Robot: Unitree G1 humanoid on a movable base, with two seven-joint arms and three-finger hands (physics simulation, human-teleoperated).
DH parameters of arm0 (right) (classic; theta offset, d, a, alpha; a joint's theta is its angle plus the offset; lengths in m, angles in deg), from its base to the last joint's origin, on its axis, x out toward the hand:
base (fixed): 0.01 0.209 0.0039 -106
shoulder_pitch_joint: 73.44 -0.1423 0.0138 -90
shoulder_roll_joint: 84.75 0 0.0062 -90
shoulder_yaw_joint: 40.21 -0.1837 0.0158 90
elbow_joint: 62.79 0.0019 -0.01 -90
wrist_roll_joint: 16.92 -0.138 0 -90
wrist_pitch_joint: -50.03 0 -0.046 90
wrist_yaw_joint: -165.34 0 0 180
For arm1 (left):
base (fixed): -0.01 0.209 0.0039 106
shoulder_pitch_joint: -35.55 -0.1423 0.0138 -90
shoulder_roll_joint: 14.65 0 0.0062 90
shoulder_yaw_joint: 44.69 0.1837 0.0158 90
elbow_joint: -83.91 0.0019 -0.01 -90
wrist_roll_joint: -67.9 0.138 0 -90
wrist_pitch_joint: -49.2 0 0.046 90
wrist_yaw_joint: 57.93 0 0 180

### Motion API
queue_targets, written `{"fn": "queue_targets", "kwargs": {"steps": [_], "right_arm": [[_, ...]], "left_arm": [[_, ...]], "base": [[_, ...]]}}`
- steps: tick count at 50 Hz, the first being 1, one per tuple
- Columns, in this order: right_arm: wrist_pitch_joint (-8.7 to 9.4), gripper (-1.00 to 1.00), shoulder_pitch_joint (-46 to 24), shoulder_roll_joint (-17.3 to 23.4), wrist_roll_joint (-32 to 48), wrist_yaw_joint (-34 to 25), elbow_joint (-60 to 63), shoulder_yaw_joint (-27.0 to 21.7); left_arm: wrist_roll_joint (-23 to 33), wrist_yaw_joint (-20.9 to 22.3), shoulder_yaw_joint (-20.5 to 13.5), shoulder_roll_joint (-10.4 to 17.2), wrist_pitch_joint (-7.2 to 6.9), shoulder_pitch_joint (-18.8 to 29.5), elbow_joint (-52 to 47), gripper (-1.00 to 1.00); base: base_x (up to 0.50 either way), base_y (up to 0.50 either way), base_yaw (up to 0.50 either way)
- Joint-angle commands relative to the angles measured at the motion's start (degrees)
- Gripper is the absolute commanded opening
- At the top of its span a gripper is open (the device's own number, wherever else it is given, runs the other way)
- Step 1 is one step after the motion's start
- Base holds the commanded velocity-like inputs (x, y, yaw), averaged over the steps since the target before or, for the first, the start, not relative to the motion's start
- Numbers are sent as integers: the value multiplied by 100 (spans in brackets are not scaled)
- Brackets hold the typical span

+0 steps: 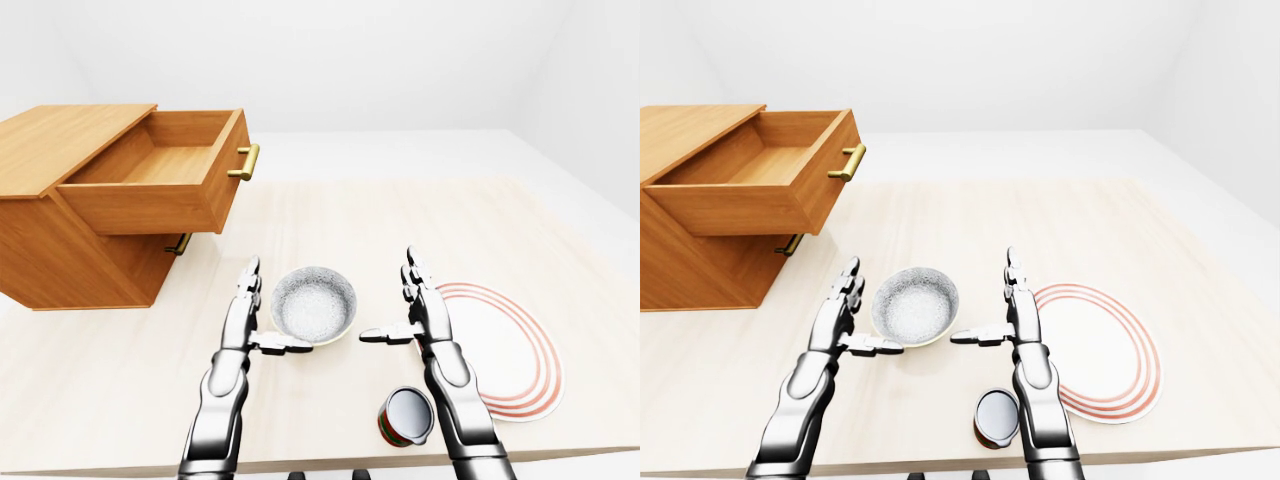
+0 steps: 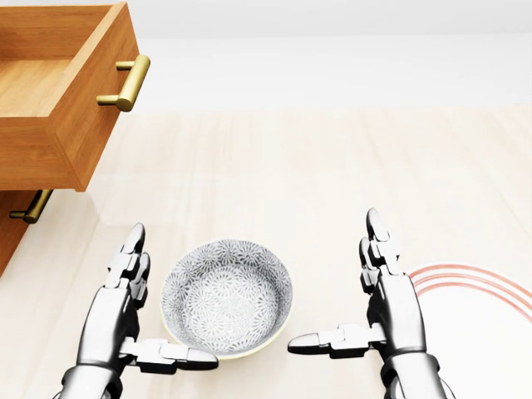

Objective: Put the bowl on top of the cabinet.

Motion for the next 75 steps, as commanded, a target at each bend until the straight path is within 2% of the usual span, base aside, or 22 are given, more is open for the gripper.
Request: {"fn": "queue_targets", "kwargs": {"steps": [1,2,4,5,7,8,12,13,14,15,25,26,27,30,31,34,35,38,39,44,57,75], "right_arm": [[-27,100,0,-3,17,9,-29,6],[-23,100,3,-1,13,7,-14,3],[-23,100,3,-1,13,7,-13,3],[-28,100,2,-5,11,0,-22,11],[-44,100,2,-4,22,5,-27,13],[-56,100,-5,-1,14,0,-37,7],[-77,100,-13,-1,25,-1,-64,11],[-87,100,-5,0,37,-5,-54,19],[-91,100,-6,3,43,-5,-51,17],[-110,100,-28,8,37,-6,-91,0],[-111,100,-30,7,39,-8,-94,-3],[-203,100,-26,7,84,-8,-147,24],[-232,100,-15,7,101,-12,-137,34],[-235,100,-7,3,106,-16,-128,35],[-251,100,-9,4,113,-18,-138,35],[-260,100,-14,4,117,-20,-151,31],[-271,100,0,0,115,-26,-141,38],[-274,100,1,0,119,-29,-139,40],[-285,100,11,-2,118,-40,-132,48],[-305,100,5,-2,118,-52,-152,49],[-309,100,13,-2,134,-51,-134,50],[-294,100,-40,16,135,-14,-197,0]], "left_arm": [[160,123,70,13,-21,77,-148,100],[-122,575,59,79,-21,-68,-573,100],[-128,614,48,72,-21,-77,-604,100],[-817,793,-253,-57,-21,-60,-844,100],[-755,699,-208,-7,-21,-94,-925,100],[-429,686,-7,83,-21,-209,-995,100],[-152,714,95,95,-21,-325,-1140,100],[425,447,228,164,-21,-410,-1230,100],[575,471,269,167,-21,-456,-1262,100],[846,407,352,182,125,-540,-1328,100],[931,483,295,100,171,-548,-1326,100],[2125,-326,542,299,979,-602,-886,100],[2781,-729,583,311,979,-505,-541,100],[2949,-746,521,237,979,-490,-490,100],[3512,-1034,586,250,979,-403,-232,100],[3699,-1122,574,220,979,-376,-136,100],[4213,-1491,652,230,979,-288,34,100],[4370,-1584,645,215,979,-255,125,100],[4628,-1873,677,219,979,-134,451,100],[4798,-2003,706,195,979,-6,759,100],[5534,-2819,955,133,979,390,1753,100],[6164,-3346,1347,54,979,140,1854,100]], "base": [[0,0,0],[0,0,0],[0,0,0],[0,0,0],[0,0,0],[0,0,0],[0,0,0],[0,0,0],[0,0,0],[0,0,0],[0,0,0],[0,0,0],[0,0,0],[0,0,0],[0,0,0],[0,0,0],[0,0,0],[0,0,0],[0,0,0],[0,0,0],[0,0,0],[0,0,0]]}}
